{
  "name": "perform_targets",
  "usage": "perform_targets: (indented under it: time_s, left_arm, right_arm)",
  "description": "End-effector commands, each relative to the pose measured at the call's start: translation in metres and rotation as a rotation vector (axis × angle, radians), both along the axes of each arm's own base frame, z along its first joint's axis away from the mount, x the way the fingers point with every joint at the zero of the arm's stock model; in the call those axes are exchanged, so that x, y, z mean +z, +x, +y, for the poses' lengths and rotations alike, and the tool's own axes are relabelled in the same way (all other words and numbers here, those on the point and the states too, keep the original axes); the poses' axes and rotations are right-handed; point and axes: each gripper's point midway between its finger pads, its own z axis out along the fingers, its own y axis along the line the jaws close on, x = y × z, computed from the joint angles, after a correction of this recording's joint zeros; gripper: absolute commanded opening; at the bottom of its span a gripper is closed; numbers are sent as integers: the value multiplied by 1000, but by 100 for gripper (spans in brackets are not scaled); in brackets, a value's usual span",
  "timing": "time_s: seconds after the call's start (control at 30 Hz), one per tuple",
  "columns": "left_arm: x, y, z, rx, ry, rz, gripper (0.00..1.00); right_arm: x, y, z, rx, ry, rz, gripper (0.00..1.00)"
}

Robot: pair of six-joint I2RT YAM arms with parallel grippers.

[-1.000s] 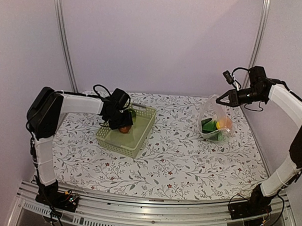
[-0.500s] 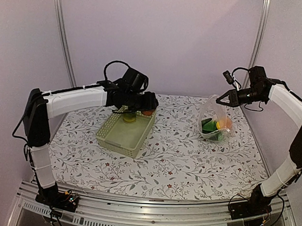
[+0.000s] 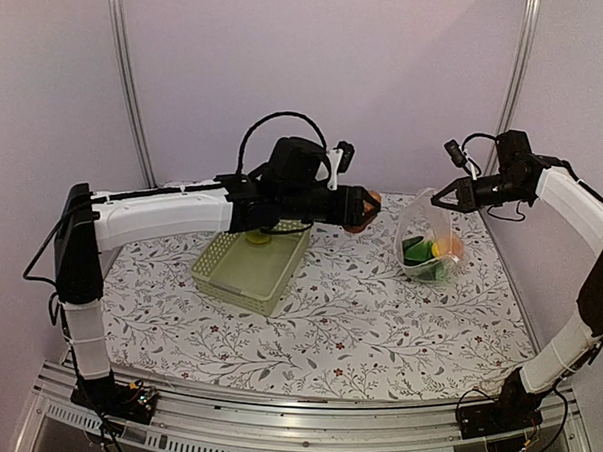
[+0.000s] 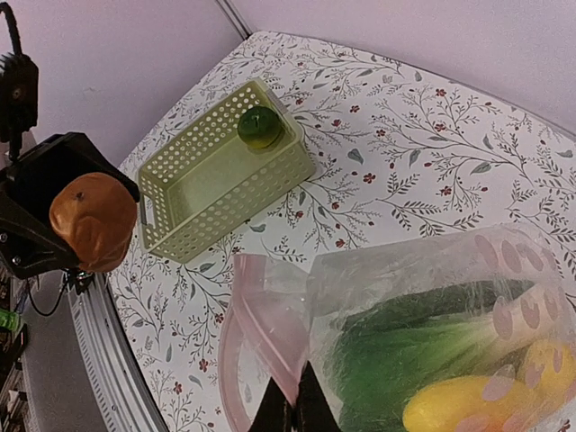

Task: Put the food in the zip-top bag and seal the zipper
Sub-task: Place the fake vegetable in the zipper food storage bag.

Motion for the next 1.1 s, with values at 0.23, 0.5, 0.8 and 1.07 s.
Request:
perform_targets:
  time_s: [0.23,0.5,0.8,1.07]
  left_arm:
    - [-20,-46,-96,-221,-59,-27,47]
    - [-44,-21,-116,-98,-65,54,44]
    - [-81,14,-110,95,-67,176,48]
    - [-99,41,-109,175,-132,280,48]
  right_arm:
    - [13,8,7,13,13,-15,0]
    - [16,1,8,13,4,-19,0]
    - [17,-7,11,20,13,-22,0]
    - [13,-15,24,56,15,-20,0]
